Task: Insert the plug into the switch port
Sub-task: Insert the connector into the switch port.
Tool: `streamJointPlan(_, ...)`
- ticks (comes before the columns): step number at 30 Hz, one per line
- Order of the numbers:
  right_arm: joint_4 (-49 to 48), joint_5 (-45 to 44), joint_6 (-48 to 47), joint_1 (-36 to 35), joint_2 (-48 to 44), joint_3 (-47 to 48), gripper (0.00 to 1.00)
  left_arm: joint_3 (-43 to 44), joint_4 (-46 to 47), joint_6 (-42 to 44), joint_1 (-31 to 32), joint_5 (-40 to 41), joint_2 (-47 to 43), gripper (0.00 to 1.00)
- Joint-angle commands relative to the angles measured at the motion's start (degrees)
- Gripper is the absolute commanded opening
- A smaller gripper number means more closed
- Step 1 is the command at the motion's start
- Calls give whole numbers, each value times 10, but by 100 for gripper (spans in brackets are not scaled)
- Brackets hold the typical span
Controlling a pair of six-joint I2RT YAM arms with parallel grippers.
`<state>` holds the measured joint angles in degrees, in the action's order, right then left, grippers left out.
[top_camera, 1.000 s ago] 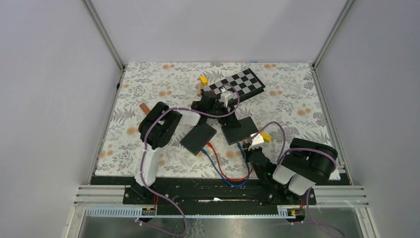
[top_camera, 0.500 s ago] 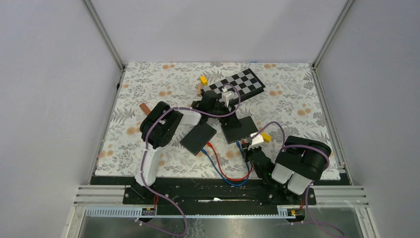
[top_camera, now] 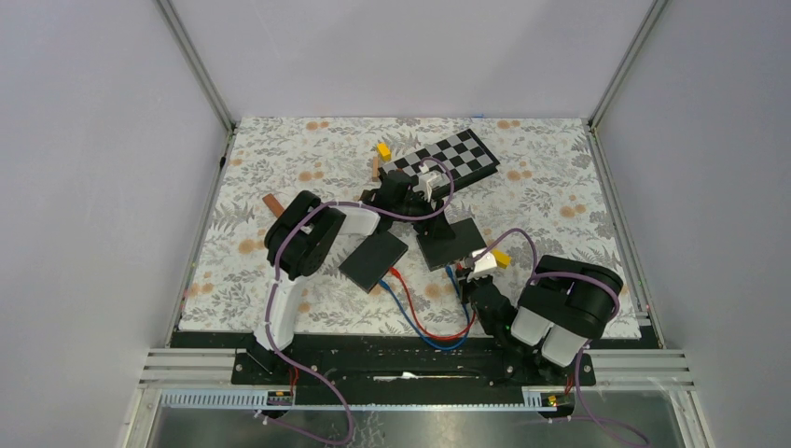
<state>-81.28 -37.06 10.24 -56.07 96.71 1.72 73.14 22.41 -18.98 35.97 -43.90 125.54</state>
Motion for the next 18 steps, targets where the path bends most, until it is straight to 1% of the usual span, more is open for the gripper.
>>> streamJointPlan(1, -36, -34, -1, 7, 12, 22, 0, 10, -23, 15, 6, -5, 20, 64)
streamJointPlan(3, -39, -34, 1, 9, 21, 26, 0, 12, -33, 18, 6, -1, 21, 63)
streamJointPlan(6, -52, -35, -2, 14, 35, 30, 0, 21, -74, 32, 7, 13, 25, 63)
streamJointPlan(10, -74, -40, -9, 20, 53, 29, 0, 33, -101, 35, 7, 11, 36, 62)
streamJointPlan(16, -86, -43, -38, 26, 59, 36, 0, 39, -134, 48, 12, -5, 38, 54)
streamJointPlan(18, -99, -42, -47, 26, 59, 36, 0, 38, -156, 56, 15, -6, 34, 53)
